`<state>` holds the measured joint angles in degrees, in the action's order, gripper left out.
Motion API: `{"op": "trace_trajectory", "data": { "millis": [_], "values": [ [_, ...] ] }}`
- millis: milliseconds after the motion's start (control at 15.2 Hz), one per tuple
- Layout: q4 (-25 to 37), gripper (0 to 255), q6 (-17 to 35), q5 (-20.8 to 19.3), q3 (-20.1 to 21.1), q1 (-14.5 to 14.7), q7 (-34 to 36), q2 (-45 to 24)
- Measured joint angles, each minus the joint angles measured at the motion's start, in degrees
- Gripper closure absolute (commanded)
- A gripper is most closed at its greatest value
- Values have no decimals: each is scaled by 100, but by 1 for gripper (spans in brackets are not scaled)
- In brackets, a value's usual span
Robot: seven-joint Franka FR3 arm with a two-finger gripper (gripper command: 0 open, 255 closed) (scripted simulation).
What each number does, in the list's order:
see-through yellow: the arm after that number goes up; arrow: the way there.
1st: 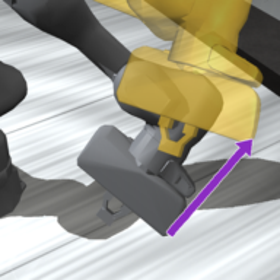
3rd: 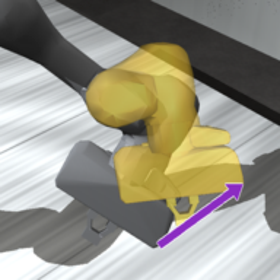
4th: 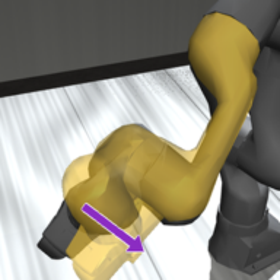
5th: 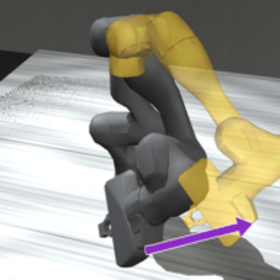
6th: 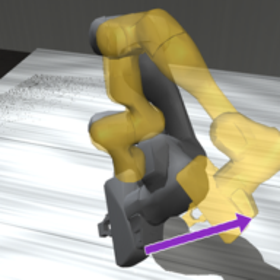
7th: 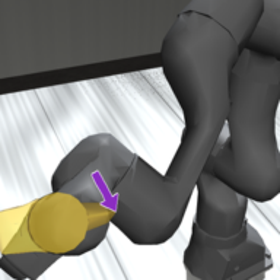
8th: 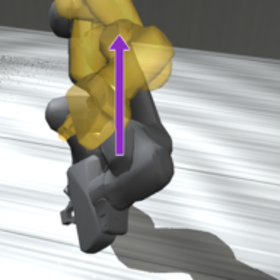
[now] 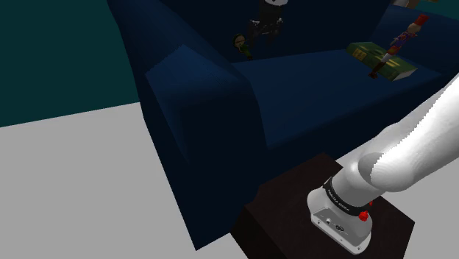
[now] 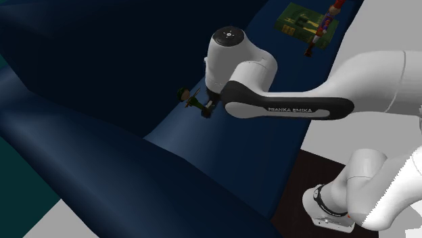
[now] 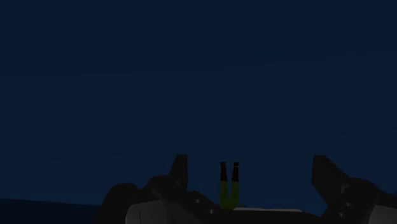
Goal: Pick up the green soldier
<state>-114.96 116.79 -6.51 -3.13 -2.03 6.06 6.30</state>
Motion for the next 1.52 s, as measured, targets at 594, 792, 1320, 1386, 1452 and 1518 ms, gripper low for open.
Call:
{"op": "trace_trajectory", "data": {
  "millis": [594,792,1320,1386,1452,1518],
  "values": [
    [1174,0,374,-2,-95,-97,-99,-1385],
    [1009,0,595,-15,-98,-98,-73,-1441],
    [880,255,768,-23,-97,-96,-48,-1487],
    [880,255,768,-23,-96,-96,-48,-1487],
    [879,255,768,-23,-96,-95,-47,-1486],
    [879,255,767,-23,-95,-95,-47,-1486]
  ]
}}
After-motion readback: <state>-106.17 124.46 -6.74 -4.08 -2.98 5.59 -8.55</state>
